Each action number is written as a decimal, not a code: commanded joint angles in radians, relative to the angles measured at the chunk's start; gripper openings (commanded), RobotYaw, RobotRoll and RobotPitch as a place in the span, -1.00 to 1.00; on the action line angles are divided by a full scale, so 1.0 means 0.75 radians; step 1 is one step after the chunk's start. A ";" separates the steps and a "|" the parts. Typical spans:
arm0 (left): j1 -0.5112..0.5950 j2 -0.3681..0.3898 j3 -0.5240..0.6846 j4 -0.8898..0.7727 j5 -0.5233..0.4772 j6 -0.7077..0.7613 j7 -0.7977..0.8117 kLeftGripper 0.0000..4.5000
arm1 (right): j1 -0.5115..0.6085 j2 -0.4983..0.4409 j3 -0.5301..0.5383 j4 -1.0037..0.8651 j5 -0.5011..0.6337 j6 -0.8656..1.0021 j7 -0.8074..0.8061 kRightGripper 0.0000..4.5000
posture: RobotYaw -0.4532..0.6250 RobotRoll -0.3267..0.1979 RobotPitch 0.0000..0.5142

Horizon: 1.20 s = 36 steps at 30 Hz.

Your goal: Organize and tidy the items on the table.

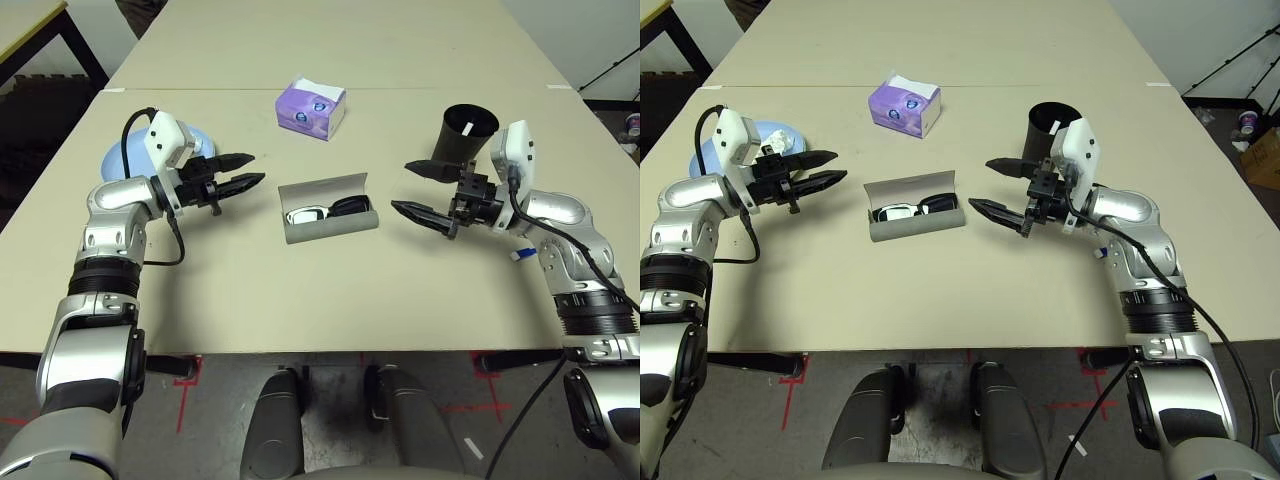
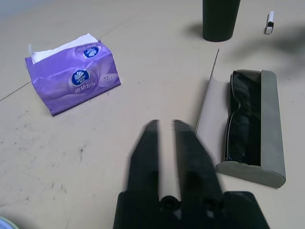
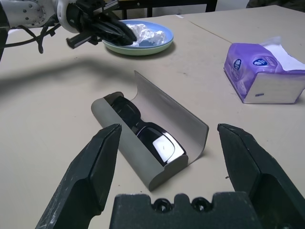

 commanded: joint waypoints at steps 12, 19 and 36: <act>-0.117 -0.115 -0.080 0.244 0.126 -0.147 -0.049 -0.99 | 0.029 -0.049 0.012 -0.118 0.051 0.071 -0.033 1.00 | -0.30 0.25 -0.27; -0.140 -0.133 -0.078 0.293 0.153 -0.172 -0.041 -0.99 | 0.048 -0.057 0.013 -0.169 0.069 0.102 -0.052 1.00 | -0.31 0.25 -0.26; -0.160 -0.129 -0.039 0.262 0.133 -0.102 -0.051 -0.99 | 0.062 -0.058 0.023 -0.222 0.087 0.135 -0.069 1.00 | -0.31 0.25 -0.26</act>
